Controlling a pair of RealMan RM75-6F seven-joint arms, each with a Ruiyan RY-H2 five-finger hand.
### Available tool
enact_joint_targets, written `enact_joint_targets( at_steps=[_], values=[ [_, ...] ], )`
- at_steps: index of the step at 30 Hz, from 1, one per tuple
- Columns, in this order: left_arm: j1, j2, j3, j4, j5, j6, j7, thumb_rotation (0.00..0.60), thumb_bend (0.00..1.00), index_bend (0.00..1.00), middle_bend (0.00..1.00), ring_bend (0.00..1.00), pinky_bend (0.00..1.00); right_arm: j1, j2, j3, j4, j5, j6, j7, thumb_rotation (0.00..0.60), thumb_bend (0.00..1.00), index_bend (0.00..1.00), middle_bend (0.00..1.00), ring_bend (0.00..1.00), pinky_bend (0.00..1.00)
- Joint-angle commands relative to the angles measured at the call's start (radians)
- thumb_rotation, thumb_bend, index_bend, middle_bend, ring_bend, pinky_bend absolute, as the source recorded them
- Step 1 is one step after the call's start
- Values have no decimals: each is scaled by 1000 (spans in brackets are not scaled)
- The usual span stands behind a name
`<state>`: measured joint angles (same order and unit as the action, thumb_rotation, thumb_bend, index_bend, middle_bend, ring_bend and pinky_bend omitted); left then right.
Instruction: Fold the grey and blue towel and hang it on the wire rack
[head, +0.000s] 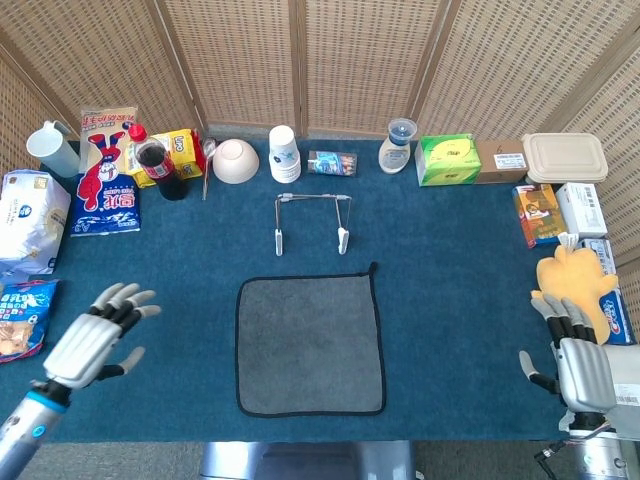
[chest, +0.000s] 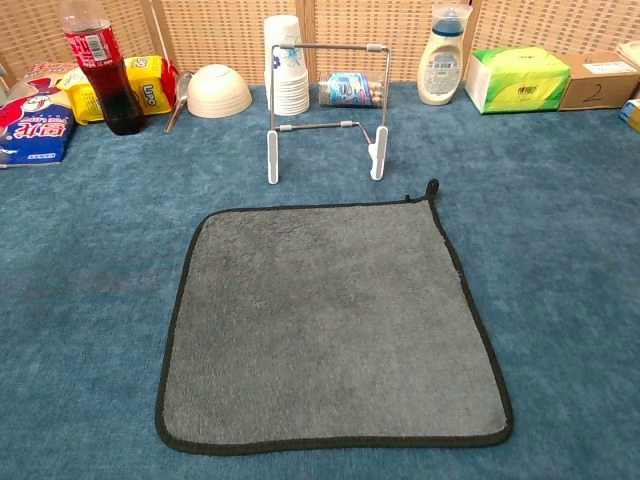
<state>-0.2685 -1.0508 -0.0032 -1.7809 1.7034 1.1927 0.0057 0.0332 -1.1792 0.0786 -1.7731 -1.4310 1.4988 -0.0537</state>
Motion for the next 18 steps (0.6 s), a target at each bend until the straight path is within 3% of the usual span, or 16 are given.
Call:
enact_joint_targets(
  at_steps=[1, 12, 18],
  values=[
    [-84, -22, -17, -7, 26, -86, 10, 600, 92, 229, 146, 59, 0, -9, 3, 0, -5, 2, 13, -2, 600, 342, 129, 106, 0, 0],
    [-246, -191, -29, -6, 30, -266, 94, 600, 92, 203, 134, 55, 0, -39, 20, -5, -7, 14, 42, 5, 600, 343, 129, 105, 0, 0],
    [-282, -287, -18, 1, -10, -320, 171, 600, 86, 167, 92, 22, 0, -46, 26, -6, 2, 18, 42, 23, 600, 342, 129, 106, 0, 0]
  ],
)
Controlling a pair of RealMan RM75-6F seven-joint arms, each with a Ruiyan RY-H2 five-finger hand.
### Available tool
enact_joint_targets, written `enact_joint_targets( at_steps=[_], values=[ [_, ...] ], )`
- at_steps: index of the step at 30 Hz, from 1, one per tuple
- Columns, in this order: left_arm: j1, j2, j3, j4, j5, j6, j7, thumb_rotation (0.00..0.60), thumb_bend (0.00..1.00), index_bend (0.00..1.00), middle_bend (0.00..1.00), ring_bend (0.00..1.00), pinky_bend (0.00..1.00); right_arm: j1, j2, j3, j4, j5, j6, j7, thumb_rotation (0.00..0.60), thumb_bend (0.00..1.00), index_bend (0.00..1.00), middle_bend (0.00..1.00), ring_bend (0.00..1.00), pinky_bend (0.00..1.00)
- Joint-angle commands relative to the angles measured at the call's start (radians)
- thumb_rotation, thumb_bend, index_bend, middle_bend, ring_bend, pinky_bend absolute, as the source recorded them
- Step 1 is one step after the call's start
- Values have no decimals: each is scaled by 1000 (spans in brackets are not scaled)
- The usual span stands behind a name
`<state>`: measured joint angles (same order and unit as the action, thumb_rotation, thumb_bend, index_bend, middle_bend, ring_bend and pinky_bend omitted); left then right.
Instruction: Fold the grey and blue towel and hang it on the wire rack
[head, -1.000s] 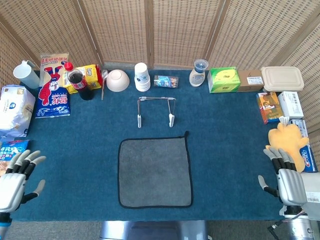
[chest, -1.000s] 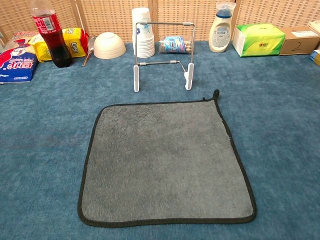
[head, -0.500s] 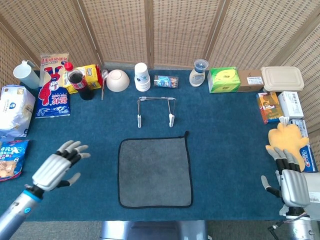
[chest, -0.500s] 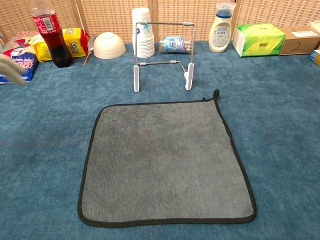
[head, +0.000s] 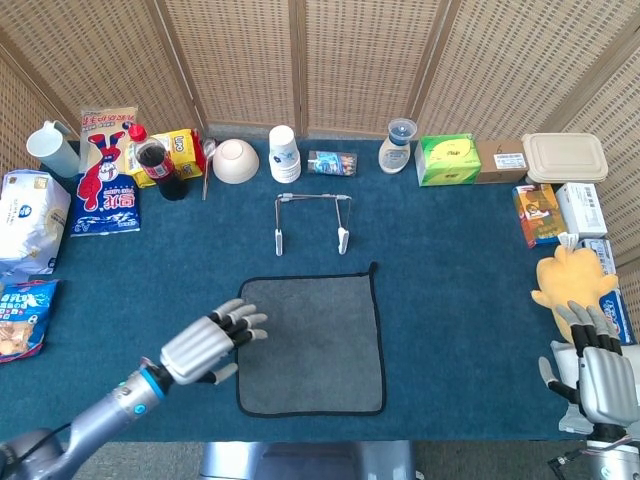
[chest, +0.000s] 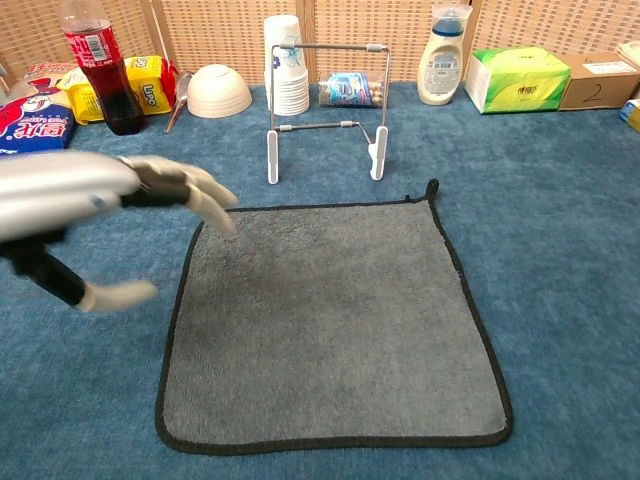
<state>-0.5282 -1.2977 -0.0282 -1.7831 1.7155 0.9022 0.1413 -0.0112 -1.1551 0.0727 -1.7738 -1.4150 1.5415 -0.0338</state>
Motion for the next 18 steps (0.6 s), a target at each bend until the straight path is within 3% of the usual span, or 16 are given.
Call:
enact_joint_targets(
  at_steps=[1, 7, 11, 15, 18],
  values=[
    [-30, -58, 9, 6, -32, -42, 48, 600, 81, 163, 87, 18, 0, -3, 3, 1, 4, 4, -1, 7, 600, 342, 129, 106, 0, 0],
    [-53, -114, 8, 21, -74, -60, 109, 593, 49, 135, 59, 0, 0, -8, 8, 5, 10, 10, 1, 18, 600, 344, 129, 106, 0, 0],
    [-61, -149, 6, 27, -98, -60, 141, 485, 11, 110, 38, 0, 0, -9, 7, 6, 14, 13, -1, 21, 600, 344, 129, 105, 0, 0],
    [-75, -199, 2, 27, -131, -66, 175, 317, 0, 85, 19, 0, 0, -9, 7, 9, 20, 16, -4, 26, 600, 344, 128, 106, 0, 0],
    [-86, -219, 1, 31, -145, -71, 191, 273, 0, 83, 19, 0, 0, -9, 9, 11, 21, 17, -4, 29, 600, 345, 129, 105, 0, 0]
  ],
)
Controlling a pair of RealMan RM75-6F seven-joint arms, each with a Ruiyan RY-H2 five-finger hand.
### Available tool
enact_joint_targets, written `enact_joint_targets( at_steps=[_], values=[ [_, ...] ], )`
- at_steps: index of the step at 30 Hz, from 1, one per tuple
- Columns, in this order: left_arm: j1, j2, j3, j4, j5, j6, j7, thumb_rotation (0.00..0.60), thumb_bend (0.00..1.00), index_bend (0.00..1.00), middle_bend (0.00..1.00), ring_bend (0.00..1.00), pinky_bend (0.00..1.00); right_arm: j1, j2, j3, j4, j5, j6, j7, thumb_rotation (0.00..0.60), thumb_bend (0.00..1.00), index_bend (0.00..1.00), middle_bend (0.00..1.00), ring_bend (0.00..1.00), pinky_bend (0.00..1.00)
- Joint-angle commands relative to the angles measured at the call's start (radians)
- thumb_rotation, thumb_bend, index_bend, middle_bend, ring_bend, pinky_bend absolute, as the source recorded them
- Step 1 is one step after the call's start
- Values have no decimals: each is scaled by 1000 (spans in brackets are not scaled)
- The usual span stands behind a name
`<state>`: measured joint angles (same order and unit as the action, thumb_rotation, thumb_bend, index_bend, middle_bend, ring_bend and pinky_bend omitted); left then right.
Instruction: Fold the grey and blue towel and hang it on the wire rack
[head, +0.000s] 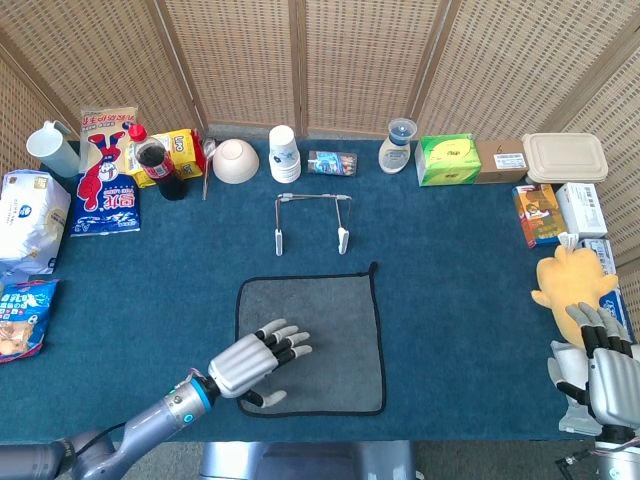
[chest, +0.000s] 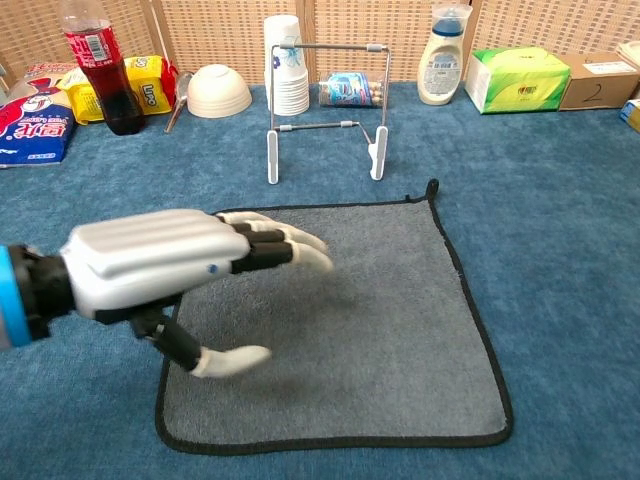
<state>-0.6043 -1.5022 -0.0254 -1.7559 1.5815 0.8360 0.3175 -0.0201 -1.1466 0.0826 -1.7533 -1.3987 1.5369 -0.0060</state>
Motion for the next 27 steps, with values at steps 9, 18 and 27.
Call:
enact_joint_targets(
  at_steps=[9, 18, 27],
  values=[
    [-37, -77, 11, 27, -52, -21, 94, 272, 0, 71, 16, 0, 0, -5, 3, 4, 13, 8, -2, 21, 600, 345, 128, 106, 0, 0],
    [-49, -136, 27, 40, -94, -19, 189, 288, 0, 4, 0, 0, 0, -6, 5, 8, 20, 6, -2, 31, 600, 345, 126, 105, 0, 0],
    [-55, -176, 47, 54, -140, -15, 249, 288, 0, 3, 0, 0, 0, -9, 6, 8, 30, 11, -7, 45, 600, 344, 125, 105, 0, 0]
  ],
)
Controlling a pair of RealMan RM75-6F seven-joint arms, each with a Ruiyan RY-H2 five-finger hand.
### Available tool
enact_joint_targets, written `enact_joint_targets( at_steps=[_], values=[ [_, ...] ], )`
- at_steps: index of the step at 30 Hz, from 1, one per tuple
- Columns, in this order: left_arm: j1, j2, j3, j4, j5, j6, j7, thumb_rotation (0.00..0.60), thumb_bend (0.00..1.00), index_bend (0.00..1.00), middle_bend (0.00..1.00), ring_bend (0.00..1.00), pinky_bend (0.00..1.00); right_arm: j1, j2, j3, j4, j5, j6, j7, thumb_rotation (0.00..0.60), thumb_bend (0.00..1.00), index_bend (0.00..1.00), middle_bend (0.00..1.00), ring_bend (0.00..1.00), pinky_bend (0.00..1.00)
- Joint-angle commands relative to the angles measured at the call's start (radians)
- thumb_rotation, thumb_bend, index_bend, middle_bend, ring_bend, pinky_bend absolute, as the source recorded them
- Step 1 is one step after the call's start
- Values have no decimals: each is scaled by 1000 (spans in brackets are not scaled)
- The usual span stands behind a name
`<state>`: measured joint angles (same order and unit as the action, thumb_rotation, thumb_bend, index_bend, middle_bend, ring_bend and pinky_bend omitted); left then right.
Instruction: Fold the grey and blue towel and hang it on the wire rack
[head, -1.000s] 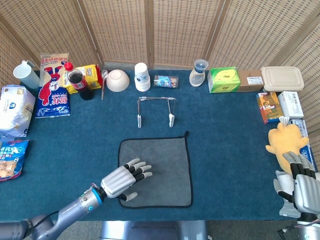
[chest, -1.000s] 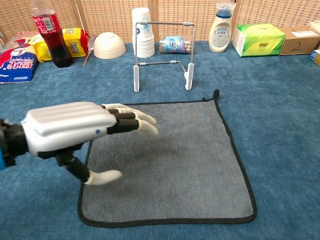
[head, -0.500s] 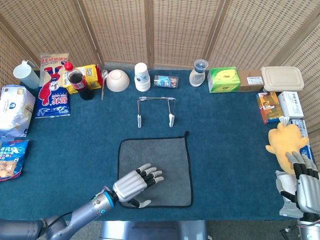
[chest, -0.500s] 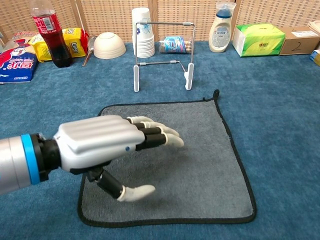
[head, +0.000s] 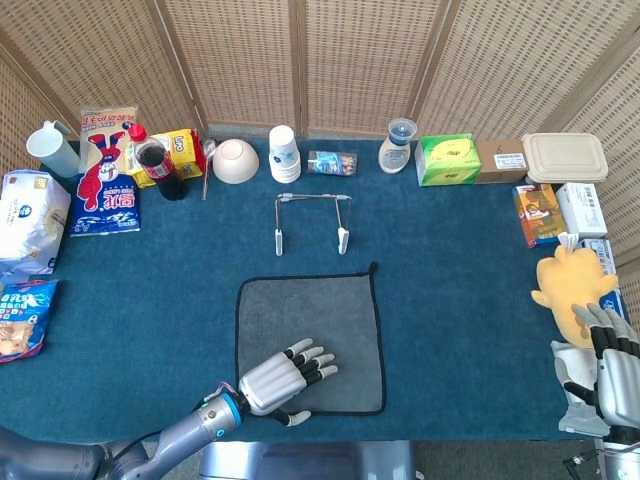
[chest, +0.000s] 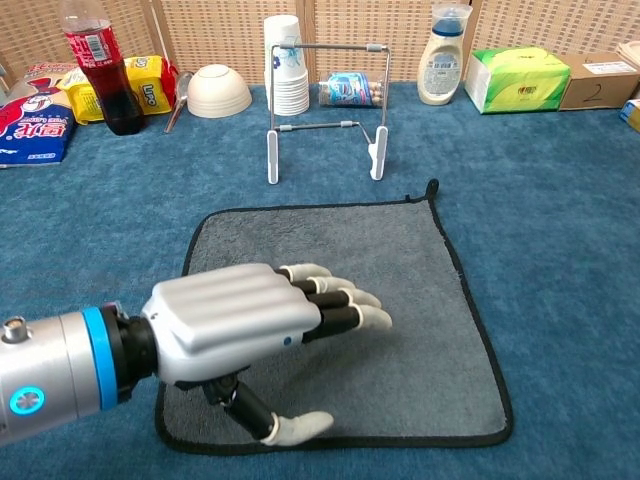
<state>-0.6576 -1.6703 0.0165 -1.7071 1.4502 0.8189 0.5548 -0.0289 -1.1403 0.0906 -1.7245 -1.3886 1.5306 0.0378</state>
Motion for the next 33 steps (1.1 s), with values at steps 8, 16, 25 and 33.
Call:
enact_joint_targets(
  at_steps=[8, 16, 25, 33],
  values=[
    [-2, -46, 20, 37, -33, 22, 71, 288, 0, 4, 0, 0, 0, 0, -3, 2, 11, 4, -6, 11, 600, 347, 125, 105, 0, 0],
    [0, -87, 34, 68, -49, 41, 111, 288, 0, 3, 0, 0, 0, -4, 0, 3, 17, 7, -5, 20, 600, 344, 125, 105, 0, 0],
    [1, -113, 44, 87, -49, 64, 143, 289, 0, 3, 0, 0, 0, -3, -2, 4, 20, 6, -9, 23, 600, 345, 124, 106, 0, 0],
    [4, -130, 48, 102, -43, 88, 175, 292, 0, 4, 0, 0, 0, -4, -2, 5, 21, 6, -9, 24, 600, 345, 124, 106, 0, 0]
  ],
)
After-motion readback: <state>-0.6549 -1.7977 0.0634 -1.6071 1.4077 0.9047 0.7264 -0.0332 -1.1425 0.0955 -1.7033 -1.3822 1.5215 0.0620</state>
